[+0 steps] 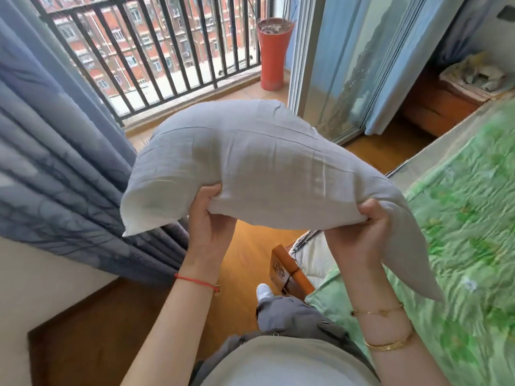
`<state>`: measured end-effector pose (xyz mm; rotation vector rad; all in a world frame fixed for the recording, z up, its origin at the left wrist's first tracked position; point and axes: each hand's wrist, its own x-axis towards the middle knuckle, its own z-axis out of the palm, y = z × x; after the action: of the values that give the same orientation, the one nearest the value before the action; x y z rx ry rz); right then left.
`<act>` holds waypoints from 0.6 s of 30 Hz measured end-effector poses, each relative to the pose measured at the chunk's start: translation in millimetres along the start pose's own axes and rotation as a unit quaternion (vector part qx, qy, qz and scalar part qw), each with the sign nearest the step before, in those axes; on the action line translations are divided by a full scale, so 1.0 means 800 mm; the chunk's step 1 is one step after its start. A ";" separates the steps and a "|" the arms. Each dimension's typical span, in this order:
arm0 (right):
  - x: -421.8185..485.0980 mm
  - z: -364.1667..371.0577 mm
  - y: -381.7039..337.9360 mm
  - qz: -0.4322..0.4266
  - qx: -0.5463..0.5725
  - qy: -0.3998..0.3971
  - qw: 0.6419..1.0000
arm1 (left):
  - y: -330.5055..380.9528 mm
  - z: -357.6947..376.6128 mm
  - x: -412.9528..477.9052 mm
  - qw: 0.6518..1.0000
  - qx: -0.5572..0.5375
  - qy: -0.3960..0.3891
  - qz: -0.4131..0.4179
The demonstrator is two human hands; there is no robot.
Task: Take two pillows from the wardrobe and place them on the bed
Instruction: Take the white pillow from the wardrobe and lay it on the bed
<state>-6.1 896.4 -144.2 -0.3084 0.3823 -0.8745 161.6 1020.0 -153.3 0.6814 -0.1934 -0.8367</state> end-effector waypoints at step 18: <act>0.292 0.059 0.003 -0.134 0.044 0.061 0.988 | 0.012 0.050 0.371 0.991 0.026 -0.025 -0.131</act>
<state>152.4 718.6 -149.3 -0.2287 0.4211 -1.1756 348.6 786.5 -146.3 0.7457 -0.1737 -1.1045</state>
